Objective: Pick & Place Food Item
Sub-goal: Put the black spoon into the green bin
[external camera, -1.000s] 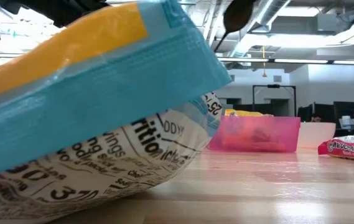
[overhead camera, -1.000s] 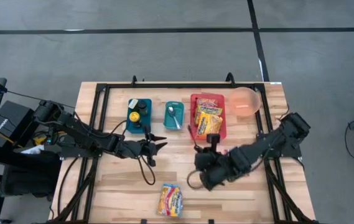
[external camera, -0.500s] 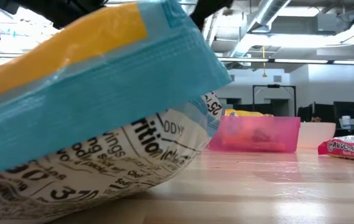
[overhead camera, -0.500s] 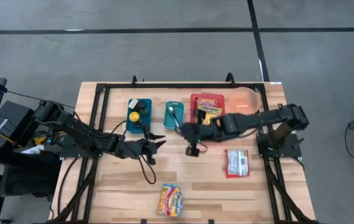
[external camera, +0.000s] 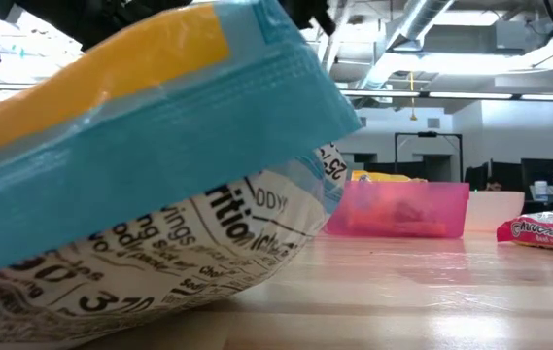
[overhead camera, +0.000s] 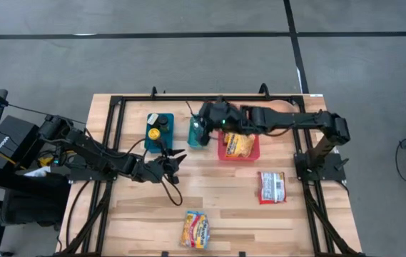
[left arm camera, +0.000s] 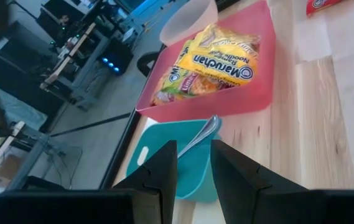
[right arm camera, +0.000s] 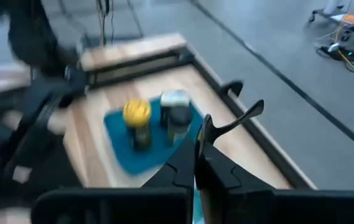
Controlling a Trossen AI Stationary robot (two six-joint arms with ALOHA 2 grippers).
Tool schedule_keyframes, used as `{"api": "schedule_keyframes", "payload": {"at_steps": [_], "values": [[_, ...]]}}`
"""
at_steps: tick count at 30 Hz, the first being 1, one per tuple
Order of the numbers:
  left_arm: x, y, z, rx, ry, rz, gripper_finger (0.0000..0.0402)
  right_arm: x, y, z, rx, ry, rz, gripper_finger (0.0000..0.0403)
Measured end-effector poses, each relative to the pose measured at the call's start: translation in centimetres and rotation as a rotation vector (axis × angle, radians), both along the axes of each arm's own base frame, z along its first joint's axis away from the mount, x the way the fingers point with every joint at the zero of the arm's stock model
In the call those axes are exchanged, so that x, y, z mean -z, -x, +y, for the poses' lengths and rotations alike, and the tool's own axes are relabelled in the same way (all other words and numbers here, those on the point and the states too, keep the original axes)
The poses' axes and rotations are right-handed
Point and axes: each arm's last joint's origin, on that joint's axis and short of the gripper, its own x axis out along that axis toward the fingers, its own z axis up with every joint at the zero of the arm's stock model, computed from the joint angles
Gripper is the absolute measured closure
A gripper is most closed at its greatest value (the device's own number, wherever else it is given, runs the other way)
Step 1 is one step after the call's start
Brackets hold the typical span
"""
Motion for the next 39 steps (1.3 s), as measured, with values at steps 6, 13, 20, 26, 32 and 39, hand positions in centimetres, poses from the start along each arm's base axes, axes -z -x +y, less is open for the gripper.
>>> {"api": "schedule_keyframes", "payload": {"at_steps": [6,13,20,26,32,39], "values": [[0.0,0.0,0.0,-0.001,-0.001,0.0,0.0311,-1.5,-1.0,-1.8,-0.05,-0.033,-0.242,0.0403],[0.7,0.5,0.2,-0.042,-0.031,0.067,0.0311,-0.9,-1.5,-1.8,-0.176,-0.067,-0.376,0.0403],[0.9,0.7,0.3,-0.058,-0.039,0.089,0.0311,2.2,-1.6,-2.7,-0.137,-0.137,-0.462,0.0403],[0.9,0.9,-0.2,-0.059,-0.059,0.092,0.0311,5.1,-1.0,-3.0,-0.16,-0.217,-0.636,0.0403],[0.9,1.1,-0.3,-0.096,-0.092,0.082,0.0311,6.3,0.7,-2.3,-0.185,-0.306,-0.711,0.0403],[0.8,1.1,-0.2,-0.113,-0.104,0.079,0.0311,6.2,3.1,-0.3,-0.223,-0.318,-0.724,0.0403]]}}
